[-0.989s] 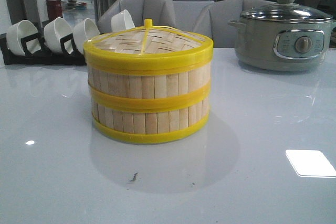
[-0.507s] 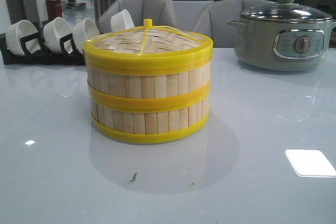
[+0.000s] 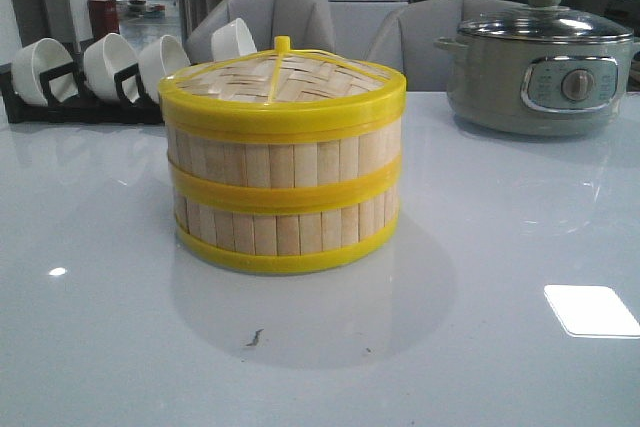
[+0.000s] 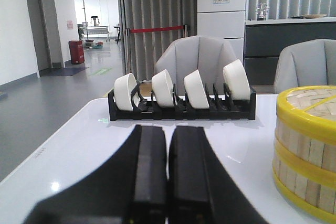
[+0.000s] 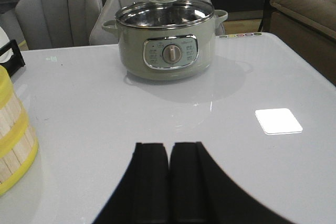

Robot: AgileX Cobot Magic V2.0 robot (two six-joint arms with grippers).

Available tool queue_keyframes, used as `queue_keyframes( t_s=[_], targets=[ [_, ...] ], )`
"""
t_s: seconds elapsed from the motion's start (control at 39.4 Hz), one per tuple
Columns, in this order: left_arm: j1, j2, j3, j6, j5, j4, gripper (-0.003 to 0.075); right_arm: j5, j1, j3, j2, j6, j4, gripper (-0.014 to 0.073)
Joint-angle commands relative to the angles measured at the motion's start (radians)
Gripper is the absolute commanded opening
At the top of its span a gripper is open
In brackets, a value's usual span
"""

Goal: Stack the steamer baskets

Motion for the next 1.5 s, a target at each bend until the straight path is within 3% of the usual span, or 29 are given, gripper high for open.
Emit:
queue_keyframes(
  t_s=[0.0, 0.86, 1.27, 1.47],
  targets=[
    [0.003, -0.013, 0.002, -0.001, -0.08, 0.0, 0.0087, -0.088, -0.007, -0.029, 0.006, -0.001, 0.002, 0.0066],
    [0.003, -0.013, 0.002, -0.001, -0.08, 0.0, 0.0087, -0.055, -0.007, -0.028, -0.036, -0.013, -0.008, 0.0066],
    [0.003, -0.013, 0.002, -0.001, -0.08, 0.0, 0.0087, -0.03, -0.006, 0.222, -0.297, -0.002, 0.059, 0.0066],
    [0.003, -0.013, 0.002, -0.001, -0.08, -0.002, 0.0087, 0.022, 0.004, 0.219, -0.308, -0.002, 0.063, 0.0066]
  ],
)
